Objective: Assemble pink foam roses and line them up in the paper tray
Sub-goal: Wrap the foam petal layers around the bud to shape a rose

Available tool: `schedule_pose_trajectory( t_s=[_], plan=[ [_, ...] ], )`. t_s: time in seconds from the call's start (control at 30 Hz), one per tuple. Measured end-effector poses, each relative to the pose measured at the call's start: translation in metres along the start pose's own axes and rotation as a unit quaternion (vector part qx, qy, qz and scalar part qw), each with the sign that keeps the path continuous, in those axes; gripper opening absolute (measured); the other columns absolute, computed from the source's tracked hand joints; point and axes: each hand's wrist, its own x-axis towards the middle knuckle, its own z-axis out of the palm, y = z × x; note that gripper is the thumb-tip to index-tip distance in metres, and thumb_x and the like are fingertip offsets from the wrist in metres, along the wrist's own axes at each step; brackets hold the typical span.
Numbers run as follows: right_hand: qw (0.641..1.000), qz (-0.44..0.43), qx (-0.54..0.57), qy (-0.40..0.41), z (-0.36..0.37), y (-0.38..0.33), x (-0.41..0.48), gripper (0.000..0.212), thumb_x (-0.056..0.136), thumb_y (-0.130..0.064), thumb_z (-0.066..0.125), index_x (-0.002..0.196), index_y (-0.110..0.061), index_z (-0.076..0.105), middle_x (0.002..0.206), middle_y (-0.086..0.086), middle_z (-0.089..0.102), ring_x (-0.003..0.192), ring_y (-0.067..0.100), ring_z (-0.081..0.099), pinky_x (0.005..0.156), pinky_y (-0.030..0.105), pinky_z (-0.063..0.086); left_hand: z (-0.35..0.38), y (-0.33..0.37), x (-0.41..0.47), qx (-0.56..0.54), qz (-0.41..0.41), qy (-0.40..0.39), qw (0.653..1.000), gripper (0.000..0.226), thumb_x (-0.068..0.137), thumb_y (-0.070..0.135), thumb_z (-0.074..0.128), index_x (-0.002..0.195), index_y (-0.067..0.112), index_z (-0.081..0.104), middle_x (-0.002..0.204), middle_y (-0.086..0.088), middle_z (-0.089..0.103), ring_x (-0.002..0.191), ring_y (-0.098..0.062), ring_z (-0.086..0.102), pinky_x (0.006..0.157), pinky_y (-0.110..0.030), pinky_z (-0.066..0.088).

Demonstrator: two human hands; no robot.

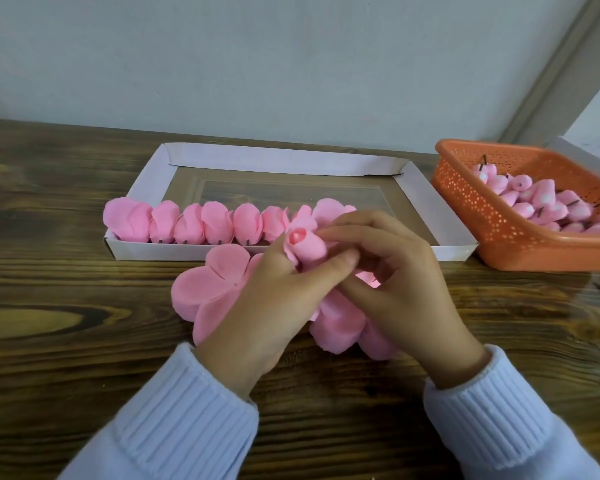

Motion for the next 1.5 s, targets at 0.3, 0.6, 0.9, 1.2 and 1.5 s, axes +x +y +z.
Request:
schedule_pose_trajectory(
  t_s=[0.3,0.6,0.9,1.2,1.5],
  plan=[
    [0.981,0.079,0.025,0.178,-0.007,0.005,-0.001,0.029,0.084,-0.013,0.06,0.112,-0.019,0.06,0.108,-0.008,0.063,0.088,0.008,0.055,0.074,0.025,0.044,-0.002,0.0,0.0,-0.041,-0.014,0.006,0.999,0.024,0.076,0.03,0.067,0.084,0.008,0.068,0.099,-0.016,0.068,0.115,-0.033,0.062,0.108,-0.055,0.04],
    [0.92,0.237,0.303,0.08,-0.007,0.011,0.0,0.005,0.079,-0.014,0.069,0.077,-0.019,0.07,0.081,0.01,0.07,0.076,0.022,0.064,0.067,0.029,0.052,0.002,0.002,-0.002,-0.013,-0.012,-0.041,0.999,0.034,0.083,0.027,0.06,0.114,0.019,0.07,0.116,-0.012,0.07,0.118,-0.025,0.062,0.107,-0.054,0.042],
    [0.966,0.125,0.208,0.084,-0.009,0.005,0.001,0.017,0.079,-0.012,0.072,0.077,-0.03,0.07,0.078,-0.005,0.07,0.075,0.013,0.065,0.069,0.026,0.052,0.001,0.005,-0.002,0.049,0.001,-0.034,0.998,0.035,0.082,0.032,0.063,0.112,0.015,0.068,0.11,-0.009,0.072,0.112,-0.021,0.065,0.103,-0.05,0.046],
    [0.983,0.066,0.158,0.072,-0.008,0.002,-0.001,0.008,0.079,-0.008,0.075,0.08,-0.014,0.069,0.076,0.0,0.069,0.072,0.018,0.064,0.068,0.026,0.051,0.005,0.006,-0.006,0.129,0.1,-0.057,0.985,0.029,0.091,0.001,0.054,0.087,0.029,0.063,0.045,0.028,0.053,0.046,0.016,0.051,0.046,0.002,0.033],
    [0.987,0.054,0.103,0.108,-0.003,-0.002,-0.004,0.006,0.082,-0.021,0.067,0.08,-0.017,0.065,0.076,-0.003,0.066,0.071,0.017,0.062,0.068,0.032,0.052,0.005,0.008,-0.006,0.146,0.098,-0.055,0.983,0.038,0.089,-0.001,0.055,0.08,0.033,0.068,0.053,0.024,0.061,0.054,0.011,0.058,0.051,-0.002,0.04]
  ],
)
